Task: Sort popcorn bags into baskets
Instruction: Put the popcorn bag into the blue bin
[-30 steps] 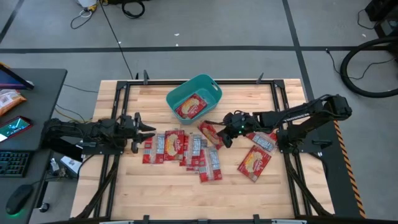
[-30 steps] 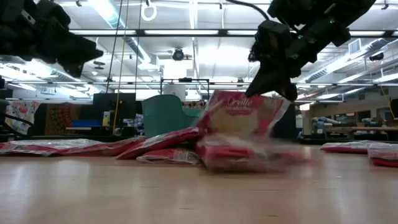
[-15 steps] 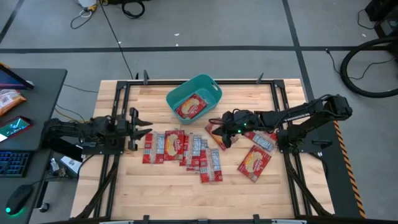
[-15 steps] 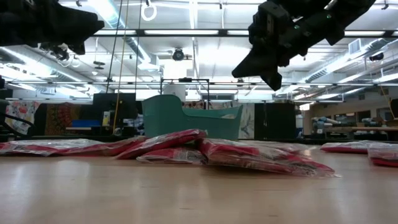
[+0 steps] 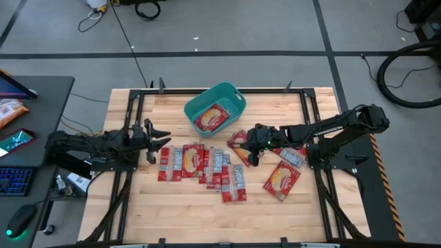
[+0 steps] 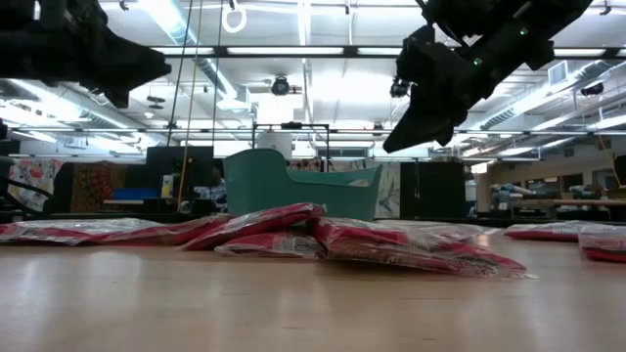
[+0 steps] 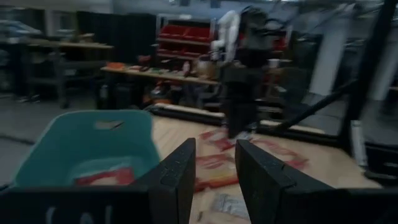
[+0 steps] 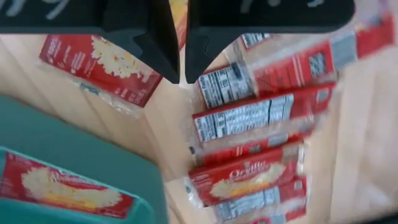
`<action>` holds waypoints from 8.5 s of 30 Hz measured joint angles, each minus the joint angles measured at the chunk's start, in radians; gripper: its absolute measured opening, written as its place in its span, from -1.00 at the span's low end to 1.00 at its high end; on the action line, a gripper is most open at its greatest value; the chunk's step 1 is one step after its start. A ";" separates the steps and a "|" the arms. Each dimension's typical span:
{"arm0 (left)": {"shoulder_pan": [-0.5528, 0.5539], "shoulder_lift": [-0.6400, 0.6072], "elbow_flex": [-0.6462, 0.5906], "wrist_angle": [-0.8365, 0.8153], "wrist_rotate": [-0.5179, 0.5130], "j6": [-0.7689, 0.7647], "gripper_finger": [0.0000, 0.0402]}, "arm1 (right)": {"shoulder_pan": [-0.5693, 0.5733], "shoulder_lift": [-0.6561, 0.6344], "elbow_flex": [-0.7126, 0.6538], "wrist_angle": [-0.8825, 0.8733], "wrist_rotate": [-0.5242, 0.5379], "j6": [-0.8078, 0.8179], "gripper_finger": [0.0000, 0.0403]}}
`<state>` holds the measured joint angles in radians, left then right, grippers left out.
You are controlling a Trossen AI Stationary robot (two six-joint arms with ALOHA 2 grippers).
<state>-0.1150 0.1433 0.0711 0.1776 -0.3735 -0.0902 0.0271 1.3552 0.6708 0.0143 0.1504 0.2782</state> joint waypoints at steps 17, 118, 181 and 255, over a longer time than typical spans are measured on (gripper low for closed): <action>0.001 0.112 0.000 0.214 -0.128 0.177 -0.41 | 0.104 0.221 0.193 -0.147 0.239 -0.118 -0.04; 0.000 0.158 0.000 0.287 -0.120 0.364 -0.41 | -0.135 0.158 0.232 0.576 0.181 -0.020 -0.97; 0.001 0.158 0.000 0.270 -0.120 0.364 -0.41 | -0.086 0.261 0.233 0.222 0.056 -0.032 -0.48; 0.000 0.158 0.000 0.244 -0.120 0.365 -0.41 | -0.374 0.191 0.061 -0.381 -0.347 0.333 0.11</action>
<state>-0.1146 0.3009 0.0715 0.4215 -0.4935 0.2750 -0.3469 1.5463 0.7315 -0.3671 -0.1965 0.6113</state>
